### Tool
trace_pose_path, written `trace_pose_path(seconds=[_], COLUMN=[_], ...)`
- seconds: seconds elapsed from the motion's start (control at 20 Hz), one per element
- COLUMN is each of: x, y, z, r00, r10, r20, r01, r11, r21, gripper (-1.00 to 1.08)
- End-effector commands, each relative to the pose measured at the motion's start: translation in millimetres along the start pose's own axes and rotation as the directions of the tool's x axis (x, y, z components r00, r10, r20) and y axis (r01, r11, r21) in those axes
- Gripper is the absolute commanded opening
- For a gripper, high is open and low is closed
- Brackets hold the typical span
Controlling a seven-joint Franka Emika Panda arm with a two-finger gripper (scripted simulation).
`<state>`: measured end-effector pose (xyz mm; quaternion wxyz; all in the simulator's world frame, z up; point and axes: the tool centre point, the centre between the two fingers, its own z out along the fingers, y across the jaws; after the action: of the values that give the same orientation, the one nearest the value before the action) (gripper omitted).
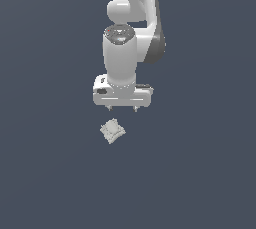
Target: Pick up the object and move it to a goal position.
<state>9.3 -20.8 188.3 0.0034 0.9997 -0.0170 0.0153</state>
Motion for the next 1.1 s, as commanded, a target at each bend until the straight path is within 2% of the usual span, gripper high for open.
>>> trace_pose_path(seconds=[0.0, 0.55, 1.05], x=[0.0, 0.9, 2.7], y=[0.0, 14.7, 17.6], z=[0.0, -10.3, -0.9], r00=[1.0, 0.998, 1.0], r10=[0.0, 0.064, -0.003], r20=[0.0, -0.011, -0.008], r01=[0.0, -0.064, 0.003], r11=[1.0, 0.998, 1.0], r21=[0.0, 0.013, 0.008], gripper=[1.0, 1.0, 1.0])
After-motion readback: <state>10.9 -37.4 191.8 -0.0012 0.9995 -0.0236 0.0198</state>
